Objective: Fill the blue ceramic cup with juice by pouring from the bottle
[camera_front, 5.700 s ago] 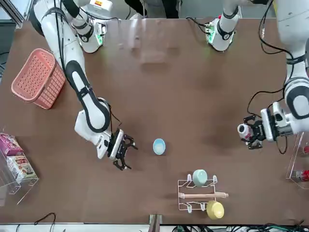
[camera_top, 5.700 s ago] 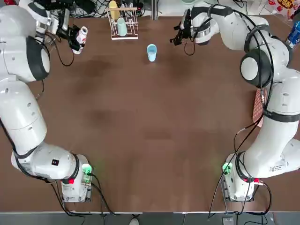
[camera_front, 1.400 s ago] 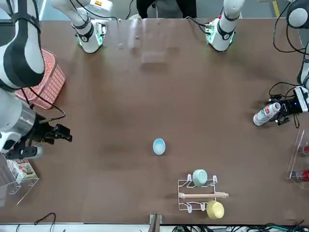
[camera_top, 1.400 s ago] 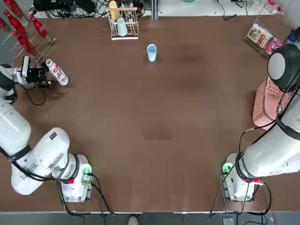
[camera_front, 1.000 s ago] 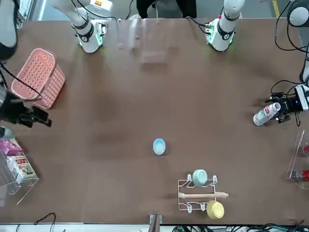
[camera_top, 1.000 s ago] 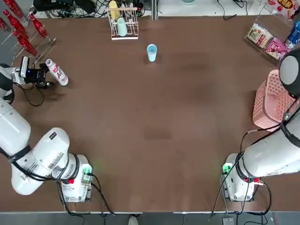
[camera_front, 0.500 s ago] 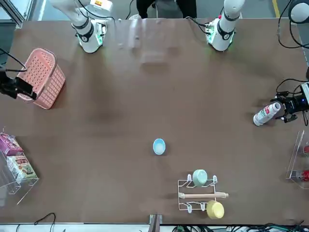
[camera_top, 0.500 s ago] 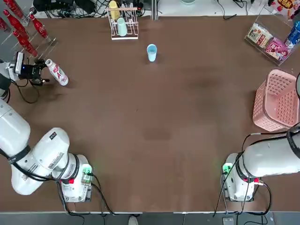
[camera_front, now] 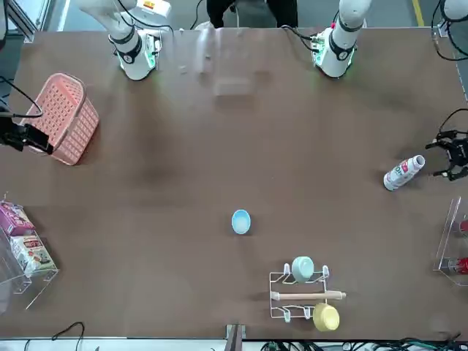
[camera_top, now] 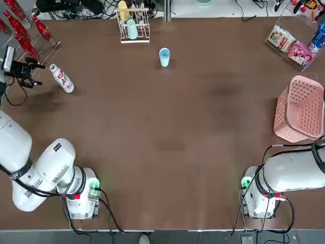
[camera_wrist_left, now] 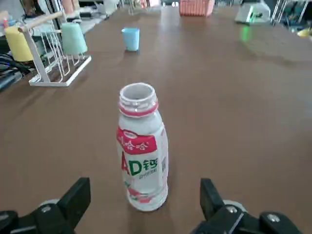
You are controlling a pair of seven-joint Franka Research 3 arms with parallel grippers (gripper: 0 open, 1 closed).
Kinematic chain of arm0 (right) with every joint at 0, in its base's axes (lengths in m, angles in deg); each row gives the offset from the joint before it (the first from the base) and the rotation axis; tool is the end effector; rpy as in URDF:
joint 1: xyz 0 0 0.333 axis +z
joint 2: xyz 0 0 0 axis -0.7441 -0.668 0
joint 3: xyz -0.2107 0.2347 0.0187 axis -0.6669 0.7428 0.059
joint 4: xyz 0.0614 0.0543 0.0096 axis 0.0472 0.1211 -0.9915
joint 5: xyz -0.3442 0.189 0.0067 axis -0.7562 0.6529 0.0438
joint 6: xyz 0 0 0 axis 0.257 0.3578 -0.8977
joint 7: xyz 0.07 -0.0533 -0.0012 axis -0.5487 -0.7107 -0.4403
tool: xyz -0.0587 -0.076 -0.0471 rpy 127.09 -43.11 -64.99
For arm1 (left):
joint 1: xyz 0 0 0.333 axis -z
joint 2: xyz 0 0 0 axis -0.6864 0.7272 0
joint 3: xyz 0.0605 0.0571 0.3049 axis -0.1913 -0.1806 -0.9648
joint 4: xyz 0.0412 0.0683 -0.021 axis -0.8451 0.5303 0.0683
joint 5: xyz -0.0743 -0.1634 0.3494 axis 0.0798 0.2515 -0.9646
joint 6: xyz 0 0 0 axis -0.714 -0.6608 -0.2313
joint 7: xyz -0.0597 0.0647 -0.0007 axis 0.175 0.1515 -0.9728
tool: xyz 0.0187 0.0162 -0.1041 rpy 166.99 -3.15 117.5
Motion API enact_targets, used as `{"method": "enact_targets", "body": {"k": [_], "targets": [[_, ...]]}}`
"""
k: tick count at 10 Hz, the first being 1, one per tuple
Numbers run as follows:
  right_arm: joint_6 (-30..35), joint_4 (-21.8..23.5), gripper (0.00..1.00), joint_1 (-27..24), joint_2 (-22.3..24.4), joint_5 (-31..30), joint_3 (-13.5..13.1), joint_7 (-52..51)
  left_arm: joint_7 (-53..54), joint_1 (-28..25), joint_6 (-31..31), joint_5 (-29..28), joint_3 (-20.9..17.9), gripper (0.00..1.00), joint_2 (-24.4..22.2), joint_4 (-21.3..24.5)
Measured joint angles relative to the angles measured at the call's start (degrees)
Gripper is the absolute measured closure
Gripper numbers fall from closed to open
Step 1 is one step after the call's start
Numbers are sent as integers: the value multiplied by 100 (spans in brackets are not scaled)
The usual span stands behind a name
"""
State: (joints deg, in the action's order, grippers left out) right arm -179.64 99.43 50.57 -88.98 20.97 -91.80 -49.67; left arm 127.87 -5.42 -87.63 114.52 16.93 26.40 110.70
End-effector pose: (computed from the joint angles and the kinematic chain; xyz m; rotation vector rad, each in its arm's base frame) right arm 0.5683 -0.0544 0.5895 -3.1068 0.1867 0.0220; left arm 0.4928 0.4223 0.2609 1.6595 -1.6095 0.9544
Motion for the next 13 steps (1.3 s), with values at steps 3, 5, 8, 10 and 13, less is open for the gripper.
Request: {"method": "enact_targets", "body": {"k": [3, 5, 8, 10, 13], "targets": [[131, 62, 0, 82, 131, -6, 40, -2, -790, 59, -588, -373, 525, 0, -614, 1], [327, 38, 0, 165, 259, -9, 51, -1, -1569, 105, -806, -660, 1005, 0, -877, 6], [598, -117, 0, 196, 319, -54, 89, -1, -2776, 472, -1033, -803, 1210, 0, -1426, 44], [840, -330, 0, 132, 334, -68, 286, 3, -4099, 1018, -1119, -1130, 1220, 0, -1837, 75], [869, -366, 0, 26, 333, -90, 439, 11, -6180, 1966, -1416, -1605, 1228, 0, -2273, 138]]}}
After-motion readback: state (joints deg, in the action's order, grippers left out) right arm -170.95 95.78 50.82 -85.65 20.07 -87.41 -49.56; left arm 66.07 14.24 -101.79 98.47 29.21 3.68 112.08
